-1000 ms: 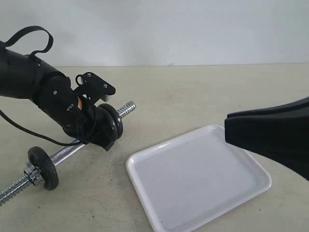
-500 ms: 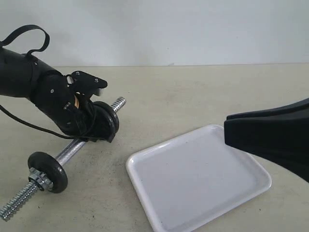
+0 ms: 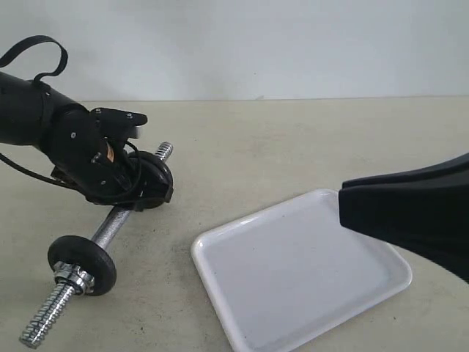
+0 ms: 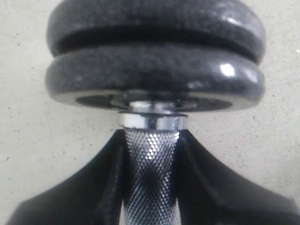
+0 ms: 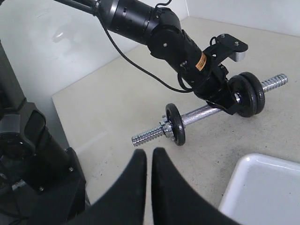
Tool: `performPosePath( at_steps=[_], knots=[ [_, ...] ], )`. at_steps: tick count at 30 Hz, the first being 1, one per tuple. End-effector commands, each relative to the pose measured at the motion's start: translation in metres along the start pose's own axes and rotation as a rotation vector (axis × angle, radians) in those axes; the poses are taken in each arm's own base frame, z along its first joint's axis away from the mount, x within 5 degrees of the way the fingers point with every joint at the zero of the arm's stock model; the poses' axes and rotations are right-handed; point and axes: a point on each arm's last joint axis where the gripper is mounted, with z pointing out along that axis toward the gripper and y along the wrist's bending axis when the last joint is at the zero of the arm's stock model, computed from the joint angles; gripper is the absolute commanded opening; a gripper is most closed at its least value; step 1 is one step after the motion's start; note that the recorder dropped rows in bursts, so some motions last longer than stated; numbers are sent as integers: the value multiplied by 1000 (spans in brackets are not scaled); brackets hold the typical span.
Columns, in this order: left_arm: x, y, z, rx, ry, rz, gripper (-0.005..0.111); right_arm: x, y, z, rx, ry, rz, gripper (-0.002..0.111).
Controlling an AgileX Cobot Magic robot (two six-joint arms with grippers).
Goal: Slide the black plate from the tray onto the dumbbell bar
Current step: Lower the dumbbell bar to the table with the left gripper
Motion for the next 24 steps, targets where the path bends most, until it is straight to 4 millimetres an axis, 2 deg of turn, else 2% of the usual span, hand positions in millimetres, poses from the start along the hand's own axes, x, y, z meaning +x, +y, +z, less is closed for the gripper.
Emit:
performPosePath(
  at_steps=[1, 9, 11, 16, 19, 24],
  knots=[
    [-17, -3, -9, 38, -126, -26, 4, 2, 1, -1, -7, 3, 1, 0],
    [-16, -2, -9, 25, -120, 31, 4, 2, 1, -1, -6, 6, -1, 0],
    [-15, -1, -9, 12, -104, 59, 12, 2, 1, -1, -3, 8, -6, 0],
    [-13, 0, -9, -3, -79, 91, 65, 2, -1, -1, 15, 4, -11, 0],
    [-11, 1, -9, -8, -65, 91, 73, 2, -1, -1, 17, 8, -15, 0],
    [-7, 3, -11, -33, -15, 104, 74, 3, -3, -1, 35, 20, -30, 0]
  ],
)
